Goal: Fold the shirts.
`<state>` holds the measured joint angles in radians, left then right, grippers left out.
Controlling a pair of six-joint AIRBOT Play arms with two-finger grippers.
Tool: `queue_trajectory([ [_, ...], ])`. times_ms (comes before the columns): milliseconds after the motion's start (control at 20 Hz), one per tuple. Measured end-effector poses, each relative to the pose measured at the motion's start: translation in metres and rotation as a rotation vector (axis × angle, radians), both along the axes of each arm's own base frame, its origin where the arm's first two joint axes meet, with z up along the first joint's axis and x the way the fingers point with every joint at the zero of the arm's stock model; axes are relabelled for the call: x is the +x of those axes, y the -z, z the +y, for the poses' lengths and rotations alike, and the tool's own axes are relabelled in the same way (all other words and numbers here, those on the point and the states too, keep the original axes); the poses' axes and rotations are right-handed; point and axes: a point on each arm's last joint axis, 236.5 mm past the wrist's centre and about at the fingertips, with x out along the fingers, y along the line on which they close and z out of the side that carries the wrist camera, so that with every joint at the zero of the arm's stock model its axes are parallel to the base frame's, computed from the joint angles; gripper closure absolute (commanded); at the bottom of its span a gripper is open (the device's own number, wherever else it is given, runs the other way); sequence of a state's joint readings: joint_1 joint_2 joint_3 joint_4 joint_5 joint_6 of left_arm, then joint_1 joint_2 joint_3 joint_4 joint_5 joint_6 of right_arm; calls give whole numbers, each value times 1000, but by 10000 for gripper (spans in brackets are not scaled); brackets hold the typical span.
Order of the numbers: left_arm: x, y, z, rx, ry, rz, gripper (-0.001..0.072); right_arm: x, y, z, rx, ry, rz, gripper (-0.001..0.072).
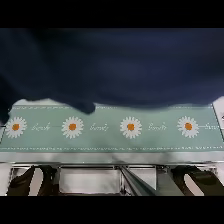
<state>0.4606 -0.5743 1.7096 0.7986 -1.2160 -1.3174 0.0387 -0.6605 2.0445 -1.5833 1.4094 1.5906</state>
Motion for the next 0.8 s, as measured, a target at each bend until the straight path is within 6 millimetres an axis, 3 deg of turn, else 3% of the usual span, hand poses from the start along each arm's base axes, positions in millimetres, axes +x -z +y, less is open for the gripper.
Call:
queue_trajectory([
  [150, -34, 4, 5, 41, -66, -8, 689, -12, 26, -8, 20, 34, 68, 683],
  [250, -36, 29, 9, 40, -72, 75, 690, -3, 50, -8, 30, 36, 143, 683],
  [350, -23, 69, 12, 18, -54, 203, 689, 17, 83, -5, 37, 29, 246, 683],
  [500, 16, 147, 16, -57, -16, 421, 689, 59, 144, 1, 47, 20, 406, 684],
  [800, 131, 308, 29, -328, 12, 710, 689, 181, 284, 20, 65, -21, 741, 685],
])
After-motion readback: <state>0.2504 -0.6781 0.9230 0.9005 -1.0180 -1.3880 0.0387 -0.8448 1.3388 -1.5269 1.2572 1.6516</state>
